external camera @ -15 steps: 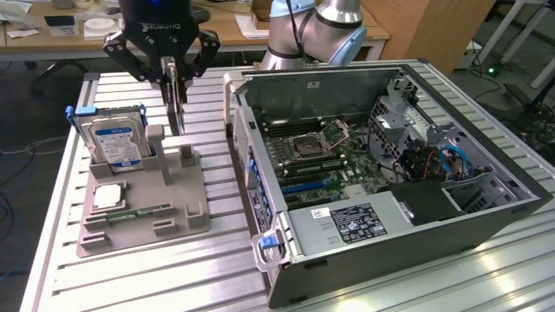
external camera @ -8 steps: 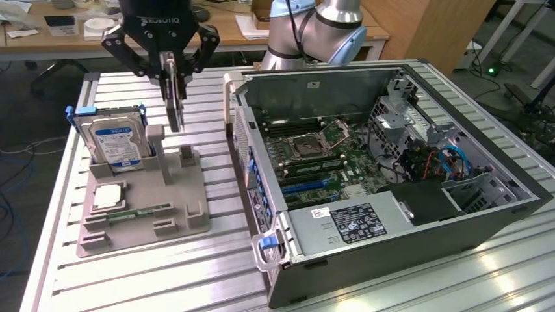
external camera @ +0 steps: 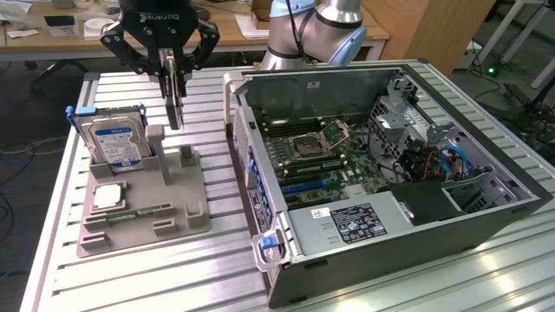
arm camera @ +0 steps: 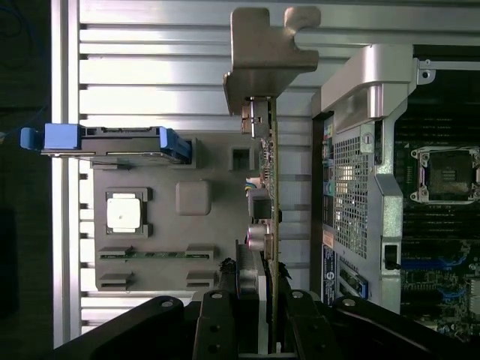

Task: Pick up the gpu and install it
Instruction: 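Pick up the gpu and move the gpu toward the slot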

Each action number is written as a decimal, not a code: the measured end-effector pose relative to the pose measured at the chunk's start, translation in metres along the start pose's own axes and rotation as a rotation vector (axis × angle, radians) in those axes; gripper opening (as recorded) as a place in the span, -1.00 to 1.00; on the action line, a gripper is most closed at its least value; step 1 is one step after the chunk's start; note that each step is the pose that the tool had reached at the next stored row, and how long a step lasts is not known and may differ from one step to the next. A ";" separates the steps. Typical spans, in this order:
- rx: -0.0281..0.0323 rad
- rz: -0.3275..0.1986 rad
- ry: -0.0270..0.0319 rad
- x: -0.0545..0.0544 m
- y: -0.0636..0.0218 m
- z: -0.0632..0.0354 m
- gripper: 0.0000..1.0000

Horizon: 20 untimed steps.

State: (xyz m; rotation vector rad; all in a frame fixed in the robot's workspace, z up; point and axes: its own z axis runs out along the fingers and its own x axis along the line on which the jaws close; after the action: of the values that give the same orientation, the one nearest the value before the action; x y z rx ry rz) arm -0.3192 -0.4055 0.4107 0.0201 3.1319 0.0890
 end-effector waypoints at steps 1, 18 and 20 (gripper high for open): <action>0.0000 0.000 0.0000 0.000 0.0000 0.0000 -0.44; 0.0376 0.000 -0.0004 -0.002 0.0000 0.0000 -0.44; 0.0376 0.000 -0.0004 -0.004 0.0000 0.0000 -0.44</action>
State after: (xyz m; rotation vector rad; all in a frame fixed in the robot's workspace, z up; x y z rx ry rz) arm -0.3154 -0.4055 0.4107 0.0199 3.1328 0.0300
